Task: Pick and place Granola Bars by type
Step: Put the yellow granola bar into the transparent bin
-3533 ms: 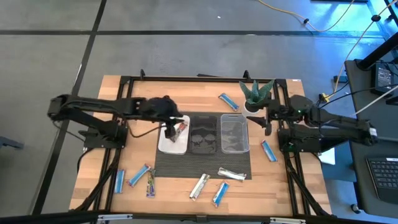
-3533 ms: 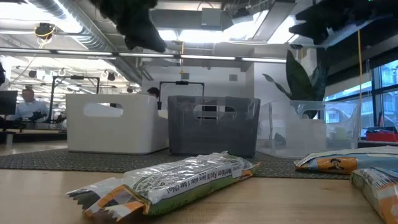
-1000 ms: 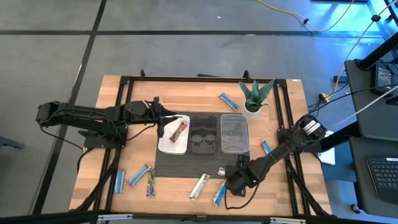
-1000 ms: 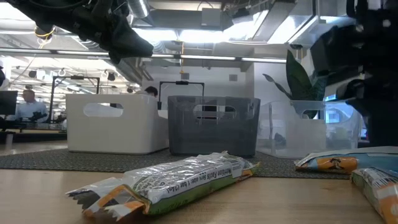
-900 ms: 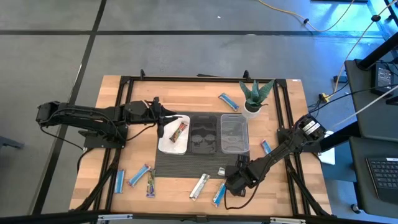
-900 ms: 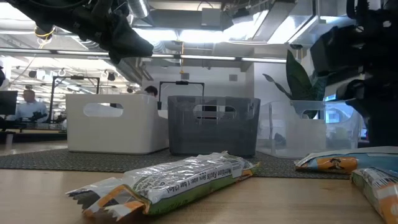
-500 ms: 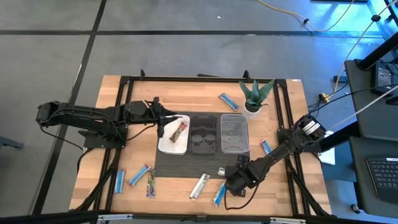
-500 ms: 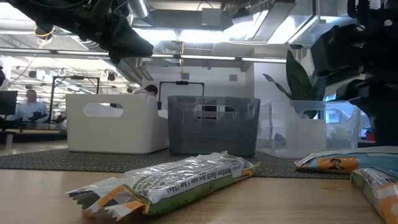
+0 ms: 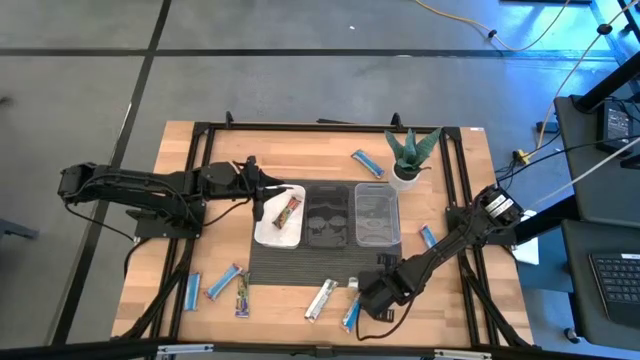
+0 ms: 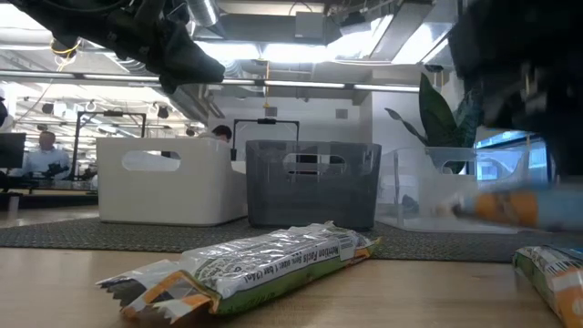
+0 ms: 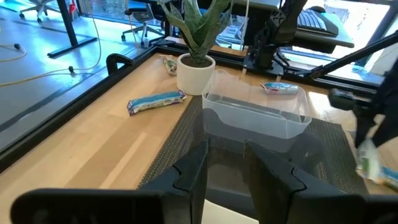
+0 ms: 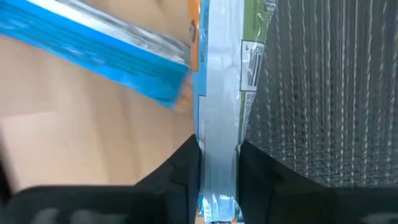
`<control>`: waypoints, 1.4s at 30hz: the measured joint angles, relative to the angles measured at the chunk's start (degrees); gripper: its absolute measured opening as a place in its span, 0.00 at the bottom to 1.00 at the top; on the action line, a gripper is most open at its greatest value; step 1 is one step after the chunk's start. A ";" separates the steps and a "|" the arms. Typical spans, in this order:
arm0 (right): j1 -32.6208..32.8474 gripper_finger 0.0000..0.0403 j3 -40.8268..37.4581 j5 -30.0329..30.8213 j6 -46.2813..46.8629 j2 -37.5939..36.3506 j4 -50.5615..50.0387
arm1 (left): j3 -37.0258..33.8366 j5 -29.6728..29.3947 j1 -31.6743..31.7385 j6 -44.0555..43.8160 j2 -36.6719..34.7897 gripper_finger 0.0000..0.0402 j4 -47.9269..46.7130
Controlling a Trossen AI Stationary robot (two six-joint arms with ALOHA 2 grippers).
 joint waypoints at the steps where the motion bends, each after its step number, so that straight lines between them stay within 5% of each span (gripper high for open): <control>1: 0.00 0.21 1.40 0.04 -0.90 -0.02 -1.64 | 0.00 0.00 0.00 -0.57 0.00 0.24 0.00; 6: -0.35 0.21 10.13 3.69 -3.06 -0.02 -11.48 | 0.00 0.00 -0.02 -3.75 0.02 0.24 0.01; 11: -1.41 0.21 19.58 13.61 -0.33 -0.07 -28.08 | 0.00 0.00 0.00 -3.97 0.02 0.24 0.00; 20: -6.90 0.22 26.49 26.73 19.34 -0.24 -47.32 | 0.00 0.00 -0.02 -3.97 0.02 0.24 0.00; 33: -21.26 0.22 11.88 21.36 22.96 -0.22 -44.78 | 0.00 0.00 0.00 -6.88 0.02 0.24 0.02; 42: -26.33 0.22 7.16 18.23 13.71 -0.22 -32.13 | 0.00 0.00 -0.01 -6.90 0.02 0.24 0.00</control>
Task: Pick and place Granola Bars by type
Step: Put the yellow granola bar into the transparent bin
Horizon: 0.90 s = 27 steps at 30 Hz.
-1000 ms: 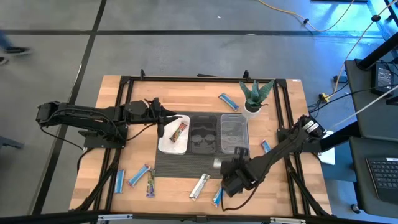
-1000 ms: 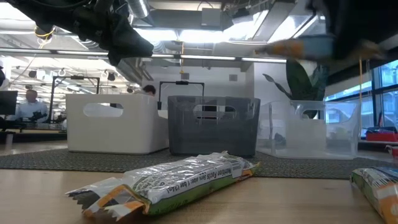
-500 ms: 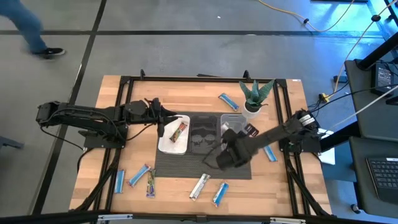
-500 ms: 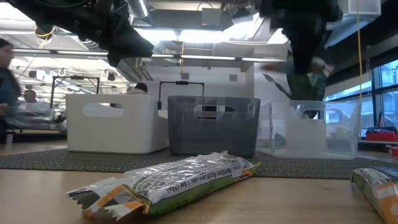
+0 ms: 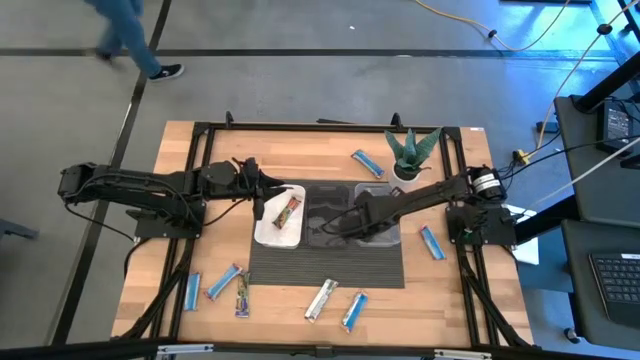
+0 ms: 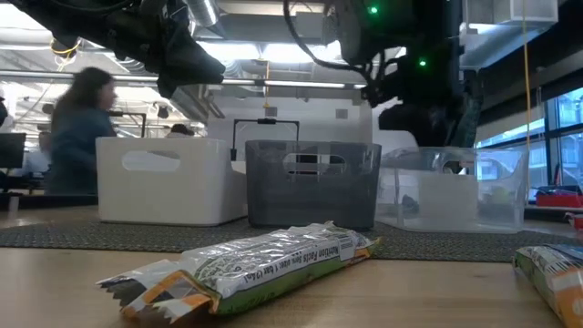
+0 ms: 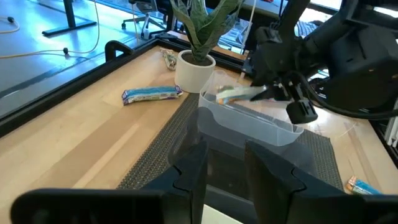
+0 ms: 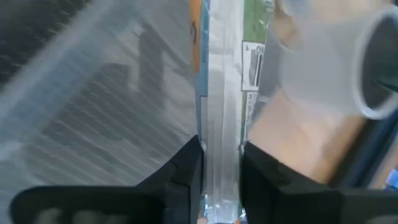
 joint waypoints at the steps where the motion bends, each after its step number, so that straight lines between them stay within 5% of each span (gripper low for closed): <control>1: -0.25 0.22 -0.03 -0.16 -0.70 0.00 1.37 | 0.00 0.00 -0.01 0.00 0.00 0.24 0.00; 27: -1.12 0.22 -0.14 -2.94 -4.33 0.00 6.68 | 0.00 0.00 -0.01 -0.04 0.00 0.24 0.02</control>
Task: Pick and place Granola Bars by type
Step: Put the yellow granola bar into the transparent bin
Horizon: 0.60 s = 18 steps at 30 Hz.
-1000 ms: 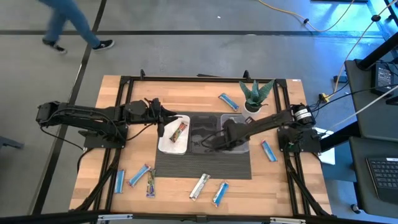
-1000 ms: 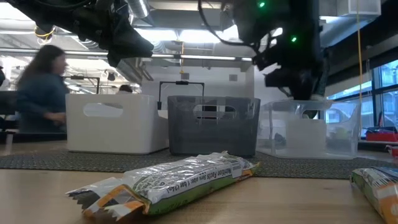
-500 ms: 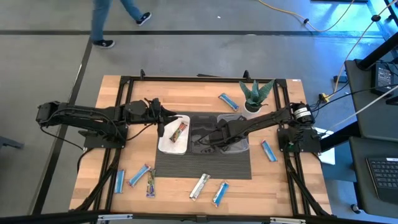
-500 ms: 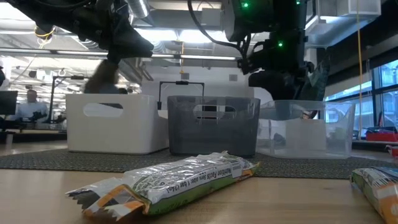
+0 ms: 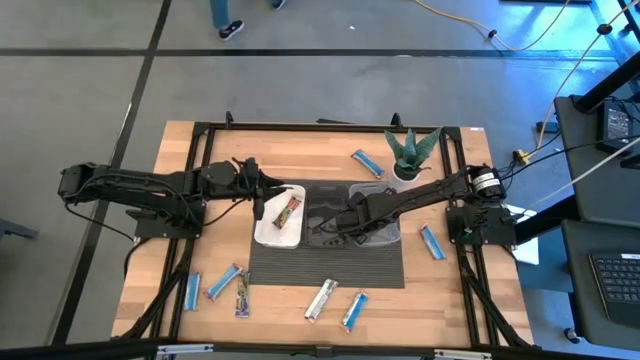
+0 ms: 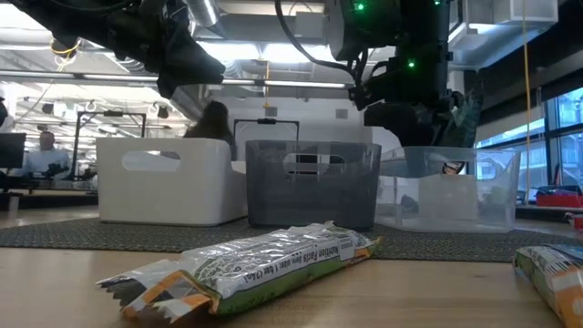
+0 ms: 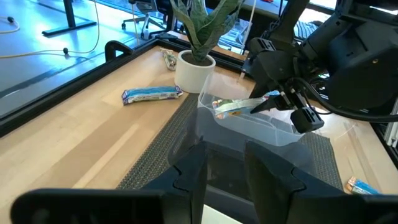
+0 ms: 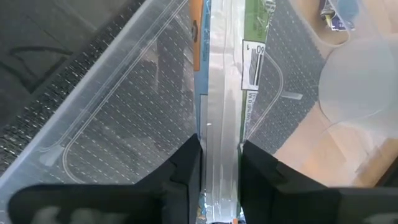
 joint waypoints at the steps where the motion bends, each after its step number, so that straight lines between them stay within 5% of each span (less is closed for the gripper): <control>1: 0.00 0.22 0.00 -0.01 -0.01 0.00 0.00 | 0.00 0.00 -0.01 0.02 0.00 0.24 0.00; 18: 0.32 0.22 0.00 0.03 -3.35 0.00 0.35 | 0.00 0.00 0.00 0.03 0.00 0.24 -0.01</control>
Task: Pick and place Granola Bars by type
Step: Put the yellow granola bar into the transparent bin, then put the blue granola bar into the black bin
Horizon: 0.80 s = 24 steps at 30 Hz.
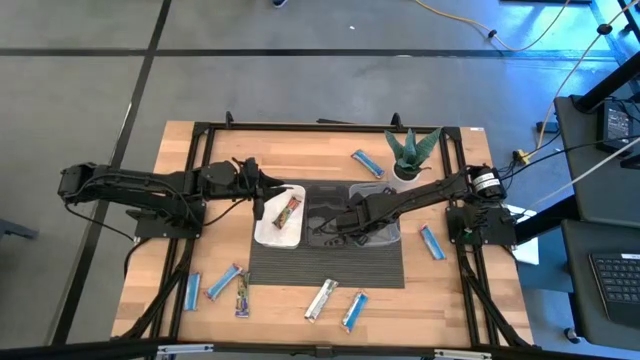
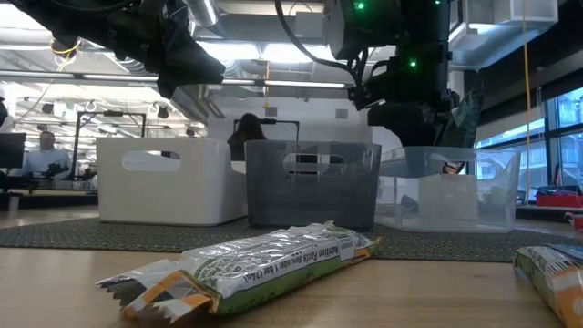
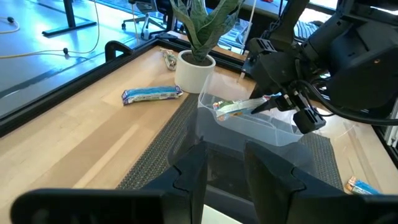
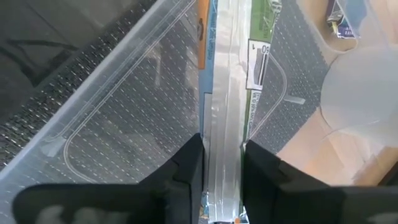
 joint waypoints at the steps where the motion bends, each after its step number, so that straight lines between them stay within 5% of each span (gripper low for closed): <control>1: 0.00 0.22 0.00 0.02 0.04 0.00 0.01 | 0.00 0.00 -0.01 -0.04 0.00 0.24 0.00; 12: 0.00 0.39 0.02 -0.93 -1.41 0.00 -0.35 | 0.00 0.00 0.01 -0.15 0.00 0.24 0.01; 21: 3.29 0.46 0.11 1.60 -26.28 -0.31 -8.50 | 0.00 0.02 0.00 0.03 0.00 0.24 -0.04; 24: 4.36 0.46 0.10 -2.18 -24.36 -0.34 -10.44 | 0.00 1.05 0.01 0.03 0.00 0.24 -0.04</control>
